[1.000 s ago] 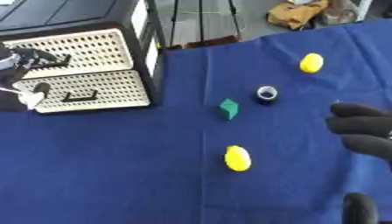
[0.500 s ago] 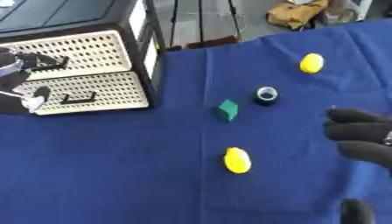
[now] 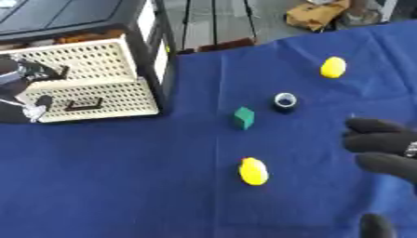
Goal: Pick up objects from table and place into drawer.
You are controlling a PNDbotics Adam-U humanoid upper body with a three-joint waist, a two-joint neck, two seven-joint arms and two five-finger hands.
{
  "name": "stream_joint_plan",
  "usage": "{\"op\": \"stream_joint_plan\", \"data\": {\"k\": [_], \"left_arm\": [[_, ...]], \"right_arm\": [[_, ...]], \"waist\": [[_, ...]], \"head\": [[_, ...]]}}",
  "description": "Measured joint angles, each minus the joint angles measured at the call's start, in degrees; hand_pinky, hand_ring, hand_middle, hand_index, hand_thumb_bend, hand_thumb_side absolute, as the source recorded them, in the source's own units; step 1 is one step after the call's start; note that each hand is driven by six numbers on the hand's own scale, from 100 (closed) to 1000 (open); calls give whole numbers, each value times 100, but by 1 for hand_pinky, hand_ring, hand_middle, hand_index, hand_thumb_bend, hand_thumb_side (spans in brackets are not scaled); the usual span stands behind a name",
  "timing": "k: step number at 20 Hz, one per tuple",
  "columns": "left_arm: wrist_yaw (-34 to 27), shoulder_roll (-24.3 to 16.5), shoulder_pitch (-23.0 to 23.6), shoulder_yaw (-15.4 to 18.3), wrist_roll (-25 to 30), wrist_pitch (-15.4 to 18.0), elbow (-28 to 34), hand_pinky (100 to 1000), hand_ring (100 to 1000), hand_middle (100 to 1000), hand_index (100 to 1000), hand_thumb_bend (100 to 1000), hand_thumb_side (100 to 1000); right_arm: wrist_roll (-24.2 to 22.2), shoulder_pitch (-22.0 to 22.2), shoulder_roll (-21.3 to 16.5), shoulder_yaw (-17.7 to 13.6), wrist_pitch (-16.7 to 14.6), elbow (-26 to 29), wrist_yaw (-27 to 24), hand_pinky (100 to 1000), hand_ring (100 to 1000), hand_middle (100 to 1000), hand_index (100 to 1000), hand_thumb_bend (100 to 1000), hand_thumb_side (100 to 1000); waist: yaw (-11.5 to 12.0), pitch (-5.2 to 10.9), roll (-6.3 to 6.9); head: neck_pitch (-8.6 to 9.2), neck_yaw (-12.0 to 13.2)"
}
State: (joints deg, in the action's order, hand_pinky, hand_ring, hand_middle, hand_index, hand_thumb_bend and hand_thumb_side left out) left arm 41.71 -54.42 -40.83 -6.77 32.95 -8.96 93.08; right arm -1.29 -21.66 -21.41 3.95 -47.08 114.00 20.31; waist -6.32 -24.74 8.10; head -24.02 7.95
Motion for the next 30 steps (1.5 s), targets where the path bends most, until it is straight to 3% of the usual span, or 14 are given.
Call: {"op": "stream_joint_plan", "data": {"k": [3, 9, 30], "left_arm": [[23, 0, 2, -9, 77, 28, 48, 100, 116, 168, 640, 100, 236], [81, 0, 71, -15, 176, 87, 198, 100, 120, 168, 606, 100, 230], [491, -155, 1225, -3, 127, 103, 2001, 100, 125, 167, 634, 100, 224]], "right_arm": [[-9, 4, 3, 0, 9, 0, 0, 733, 871, 757, 843, 100, 514], [-14, 31, 5, -8, 29, 0, -6, 733, 870, 757, 841, 100, 505], [106, 80, 5, -114, 162, 0, -183, 734, 869, 758, 841, 100, 504]], "waist": [[9, 6, 0], [49, 74, -14], [358, 256, -157]], "head": [[-3, 0], [-54, -2], [-203, -113]]}}
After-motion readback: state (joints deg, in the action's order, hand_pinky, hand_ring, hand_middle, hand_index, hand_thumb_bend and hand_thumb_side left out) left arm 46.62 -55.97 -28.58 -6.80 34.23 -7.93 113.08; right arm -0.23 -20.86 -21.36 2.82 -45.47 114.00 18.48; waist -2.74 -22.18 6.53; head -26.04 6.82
